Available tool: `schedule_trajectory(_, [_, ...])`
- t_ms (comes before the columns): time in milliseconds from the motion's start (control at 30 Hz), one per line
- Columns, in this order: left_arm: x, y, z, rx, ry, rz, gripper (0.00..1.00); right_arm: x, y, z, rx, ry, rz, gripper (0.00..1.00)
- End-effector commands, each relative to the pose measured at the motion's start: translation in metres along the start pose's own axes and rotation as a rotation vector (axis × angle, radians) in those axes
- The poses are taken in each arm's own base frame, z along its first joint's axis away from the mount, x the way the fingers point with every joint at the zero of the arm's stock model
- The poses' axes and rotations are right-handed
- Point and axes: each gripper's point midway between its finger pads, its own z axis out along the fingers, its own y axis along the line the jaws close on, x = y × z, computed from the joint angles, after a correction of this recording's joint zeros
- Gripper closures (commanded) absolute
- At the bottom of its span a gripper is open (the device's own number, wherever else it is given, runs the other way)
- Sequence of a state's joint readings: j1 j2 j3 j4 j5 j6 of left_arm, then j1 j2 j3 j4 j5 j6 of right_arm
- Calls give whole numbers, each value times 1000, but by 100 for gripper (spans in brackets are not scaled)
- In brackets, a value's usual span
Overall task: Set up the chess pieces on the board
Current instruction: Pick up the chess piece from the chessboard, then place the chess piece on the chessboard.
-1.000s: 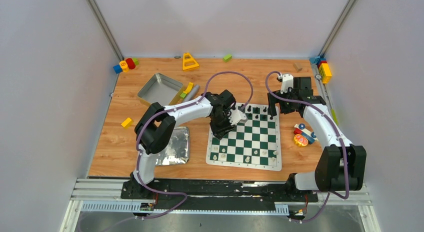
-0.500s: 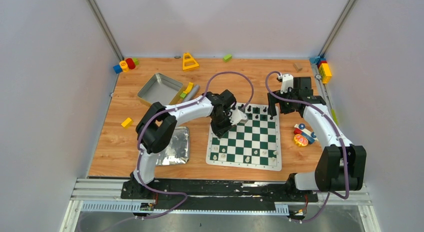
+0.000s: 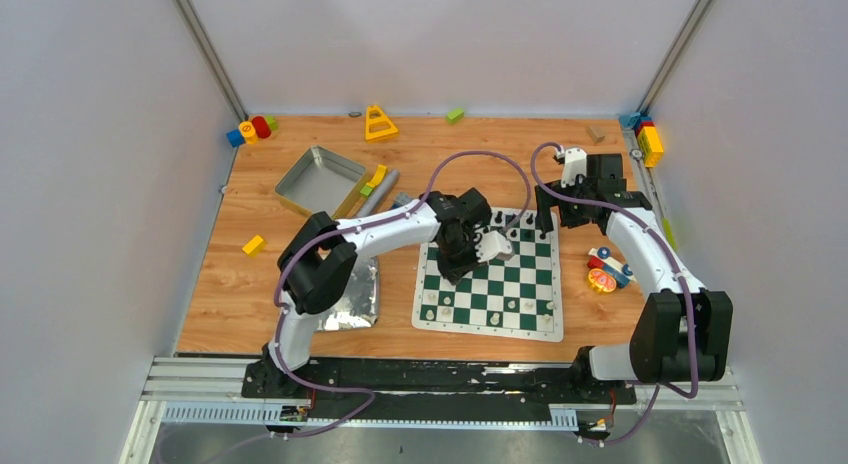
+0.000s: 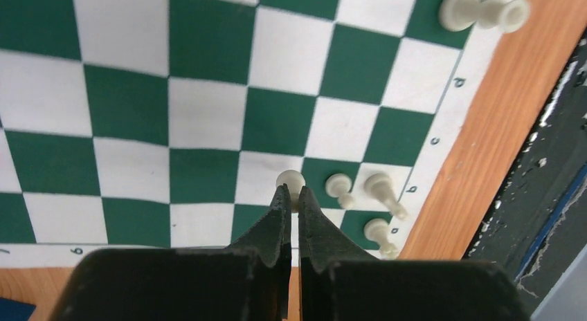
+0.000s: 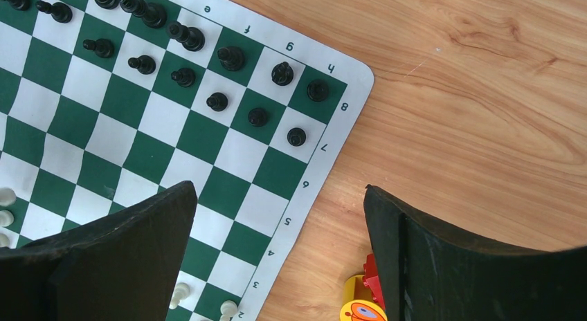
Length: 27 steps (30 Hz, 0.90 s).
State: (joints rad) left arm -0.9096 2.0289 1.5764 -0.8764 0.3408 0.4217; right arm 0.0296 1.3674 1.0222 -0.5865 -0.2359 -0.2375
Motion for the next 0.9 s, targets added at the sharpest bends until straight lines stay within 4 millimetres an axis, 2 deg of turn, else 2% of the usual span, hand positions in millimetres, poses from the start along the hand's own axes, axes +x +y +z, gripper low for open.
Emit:
schedule_trajectory(0, [-39,-24,-21,-17,-74,131,100,-20,-5,-6,18,-52,-17,8])
schedule_trajectory(200, [-50,-39,-11,-2,-53,178,100,-20,-5,-6,21,-53,-18,7])
schedule_trajectory(467, [-34,-42,2,8,-12,173,100,-19,-5,-5,15,-50,-21,7])
schedule_trajectory(867, [-26,-42,17,33,17,167,99,-18,-4,-4,11,-44,-18,7])
